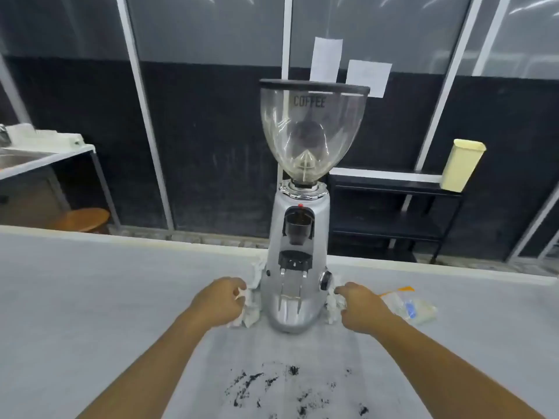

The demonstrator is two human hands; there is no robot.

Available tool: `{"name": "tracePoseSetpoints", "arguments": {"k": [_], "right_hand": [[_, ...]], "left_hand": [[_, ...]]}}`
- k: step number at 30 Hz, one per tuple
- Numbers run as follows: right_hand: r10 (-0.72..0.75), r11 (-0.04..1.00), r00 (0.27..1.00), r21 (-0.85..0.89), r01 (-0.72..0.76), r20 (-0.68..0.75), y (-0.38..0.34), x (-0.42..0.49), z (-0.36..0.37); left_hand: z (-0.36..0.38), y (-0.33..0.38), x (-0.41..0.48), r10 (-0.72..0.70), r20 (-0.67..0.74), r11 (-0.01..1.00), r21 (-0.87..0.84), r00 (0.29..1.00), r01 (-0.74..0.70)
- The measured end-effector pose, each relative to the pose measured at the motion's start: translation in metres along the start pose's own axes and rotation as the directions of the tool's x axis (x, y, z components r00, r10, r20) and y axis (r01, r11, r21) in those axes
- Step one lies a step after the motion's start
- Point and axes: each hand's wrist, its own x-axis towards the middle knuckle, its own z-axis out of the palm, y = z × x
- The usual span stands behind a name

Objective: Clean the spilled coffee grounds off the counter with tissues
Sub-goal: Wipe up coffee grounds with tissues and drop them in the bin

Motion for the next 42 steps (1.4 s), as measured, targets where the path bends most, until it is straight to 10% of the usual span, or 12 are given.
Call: {"name": "tracePoseSetpoints", "arguments": {"k": [8,26,35,42], "right_hand": [[-0.064,0.997,0.997,-0.037,0.062,-0.048,0.017,0.047,0.104],[0.183,0.866,0.909,0.499,0.031,-0.374,-0.032,-0.09,0.057],[-0.095,0.644,0.985,0.746,0.172,-0.145,-0.13,-0.163,0.07],[-0.495,0.463,0.868,0.831,0.308,-0.046,-0.237,-0.249,0.13]], "left_hand": [[0.09,-0.041,0.016,-0.071,-0.095,0.984,0.154,0.993,0.085],[0.052,-0.064,-0.077,-0.179,-0.197,0.94,-0.324,0.964,0.108],[0.045,-0.065,-0.276,-0.485,-0.303,0.819,-0.485,0.821,0.305],[0.096,-0.112,-0.438,-0.725,-0.244,0.639,-0.587,0.644,0.497]]}}
